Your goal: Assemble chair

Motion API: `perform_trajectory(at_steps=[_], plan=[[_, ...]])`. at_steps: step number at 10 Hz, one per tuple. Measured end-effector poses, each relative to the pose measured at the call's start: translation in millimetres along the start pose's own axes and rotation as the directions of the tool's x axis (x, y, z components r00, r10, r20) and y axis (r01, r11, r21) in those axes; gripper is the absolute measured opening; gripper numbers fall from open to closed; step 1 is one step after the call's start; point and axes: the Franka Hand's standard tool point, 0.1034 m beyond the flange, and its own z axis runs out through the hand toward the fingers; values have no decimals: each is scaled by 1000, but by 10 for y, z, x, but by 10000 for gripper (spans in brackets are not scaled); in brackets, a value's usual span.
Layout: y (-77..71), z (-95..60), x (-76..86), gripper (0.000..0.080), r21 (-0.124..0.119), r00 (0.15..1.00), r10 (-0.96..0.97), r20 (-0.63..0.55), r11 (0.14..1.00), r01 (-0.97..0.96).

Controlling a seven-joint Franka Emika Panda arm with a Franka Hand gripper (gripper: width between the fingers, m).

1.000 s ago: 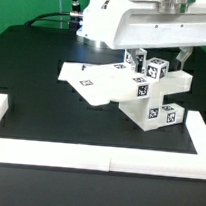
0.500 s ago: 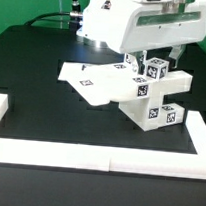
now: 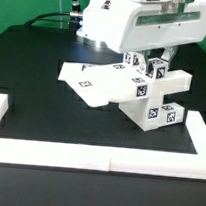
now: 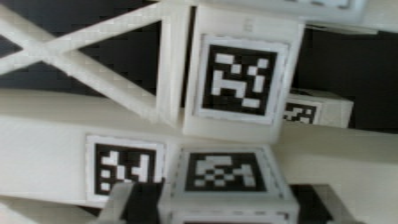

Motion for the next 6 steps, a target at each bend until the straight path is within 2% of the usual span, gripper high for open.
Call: perform_trajectory(at_steps=[1, 2, 3, 6], plan=[[-3, 0, 2, 284, 2, 999, 48, -1, 999, -48], [-2, 0, 2, 284, 2, 980, 197, -1, 980, -197], [1, 1, 0, 284, 2, 976, 216, -1, 976, -216], [0, 1, 0, 285, 2, 889, 457, 0, 889, -457]])
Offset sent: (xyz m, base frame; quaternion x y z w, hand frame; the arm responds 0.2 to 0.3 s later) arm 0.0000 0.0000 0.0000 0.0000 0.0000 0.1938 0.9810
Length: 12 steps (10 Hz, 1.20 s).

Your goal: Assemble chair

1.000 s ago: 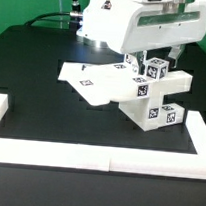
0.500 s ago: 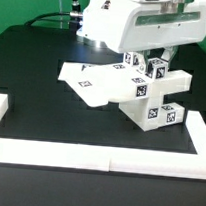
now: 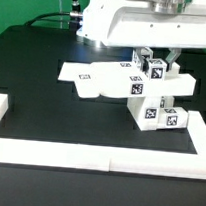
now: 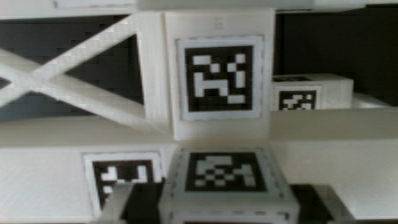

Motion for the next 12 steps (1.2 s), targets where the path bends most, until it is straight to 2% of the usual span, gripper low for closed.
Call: perform_trajectory(at_steps=[4, 7, 9, 10, 12], plan=[[-1, 1, 0, 285, 0, 965, 261, 0, 965, -261], [0, 1, 0, 291, 0, 955, 295, 0, 955, -295], [0, 1, -1, 604, 0, 955, 295, 0, 955, -295], [0, 1, -1, 635, 0, 955, 295, 0, 955, -295], [0, 1, -1, 647, 0, 955, 295, 0, 955, -295]])
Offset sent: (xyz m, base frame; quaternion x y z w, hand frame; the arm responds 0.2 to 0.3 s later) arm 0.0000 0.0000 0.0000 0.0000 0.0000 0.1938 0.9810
